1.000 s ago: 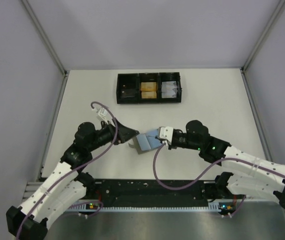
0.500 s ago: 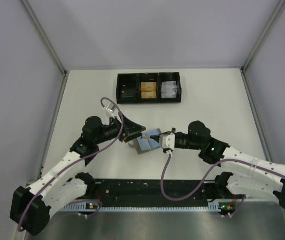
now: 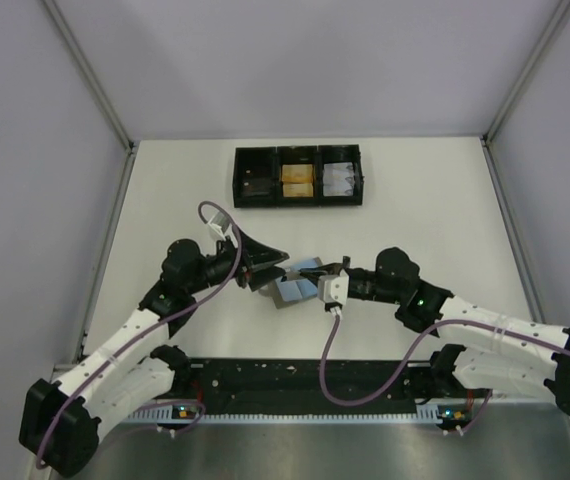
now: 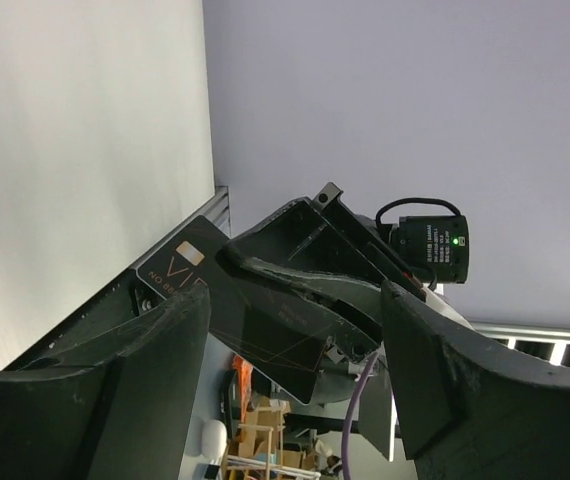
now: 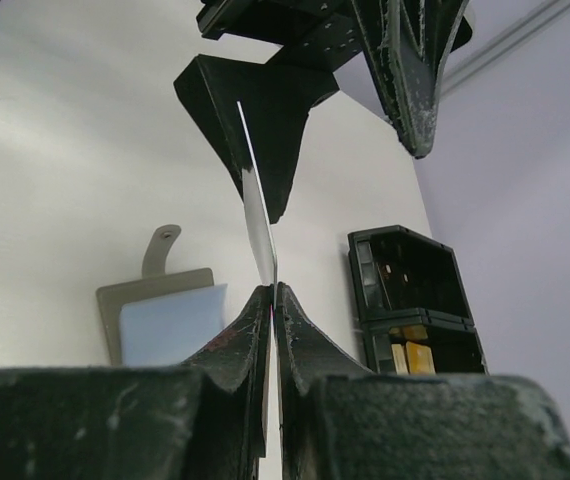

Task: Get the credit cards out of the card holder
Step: Place the credit card in the storage box.

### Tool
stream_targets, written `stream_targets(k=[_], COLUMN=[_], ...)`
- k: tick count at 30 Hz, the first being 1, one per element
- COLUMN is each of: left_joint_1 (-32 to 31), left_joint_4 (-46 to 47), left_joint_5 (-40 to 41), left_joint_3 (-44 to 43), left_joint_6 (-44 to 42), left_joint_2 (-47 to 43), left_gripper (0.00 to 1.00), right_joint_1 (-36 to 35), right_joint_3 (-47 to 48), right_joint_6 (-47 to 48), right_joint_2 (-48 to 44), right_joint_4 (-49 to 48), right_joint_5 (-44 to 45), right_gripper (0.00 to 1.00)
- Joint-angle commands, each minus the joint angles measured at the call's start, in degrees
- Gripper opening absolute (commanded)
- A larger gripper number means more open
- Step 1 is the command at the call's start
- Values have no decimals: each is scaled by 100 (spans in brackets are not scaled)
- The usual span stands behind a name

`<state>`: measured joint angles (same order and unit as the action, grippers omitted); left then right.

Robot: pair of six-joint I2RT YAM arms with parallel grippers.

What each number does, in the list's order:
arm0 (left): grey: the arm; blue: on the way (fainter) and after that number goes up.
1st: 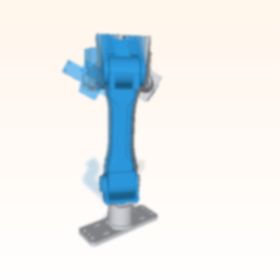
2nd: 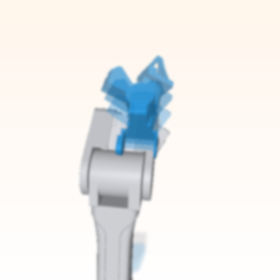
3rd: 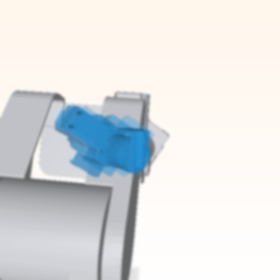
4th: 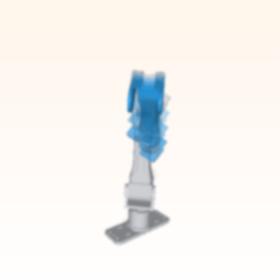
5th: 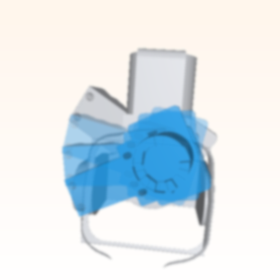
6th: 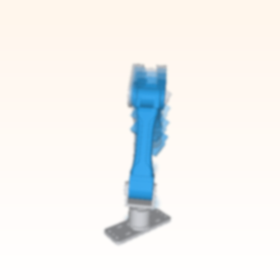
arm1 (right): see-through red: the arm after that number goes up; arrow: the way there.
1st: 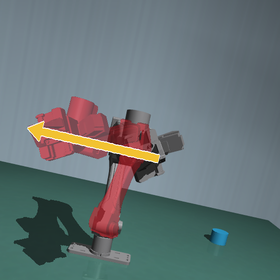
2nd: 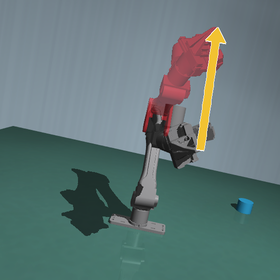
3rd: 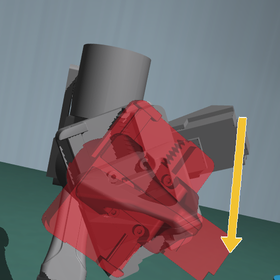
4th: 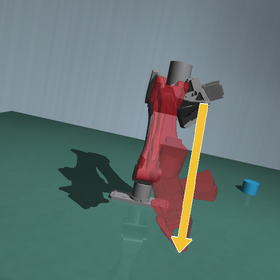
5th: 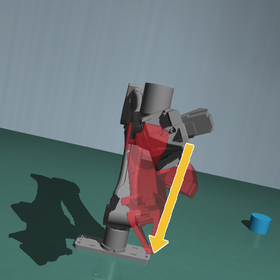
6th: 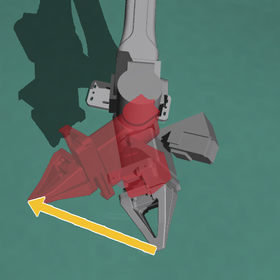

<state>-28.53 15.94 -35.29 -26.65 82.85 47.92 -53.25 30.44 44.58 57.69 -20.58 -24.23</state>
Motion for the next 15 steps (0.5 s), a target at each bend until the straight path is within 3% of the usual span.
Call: stream_targets(k=[1, 10, 15], left_joint_1=[6, 111, 146], left_joint_4=[-775, -1855, -1683], left_joint_5=[91, 478, 479], left_joint_3=[-77, -463, -525], left_joint_6=[-189, -383, -94], left_joint_2=[-99, -143, -204], left_gripper=[73, 75, 75], right_joint_1=[-45, -45, -62], right_joint_3=[120, 164, 252], right_joint_6=[200, 262, 341], right_joint_2=[-56, -118, -74], right_joint_4=[-518, -386, -298], right_joint_5=[164, 85, -3], right_gripper=[0, 0, 0])
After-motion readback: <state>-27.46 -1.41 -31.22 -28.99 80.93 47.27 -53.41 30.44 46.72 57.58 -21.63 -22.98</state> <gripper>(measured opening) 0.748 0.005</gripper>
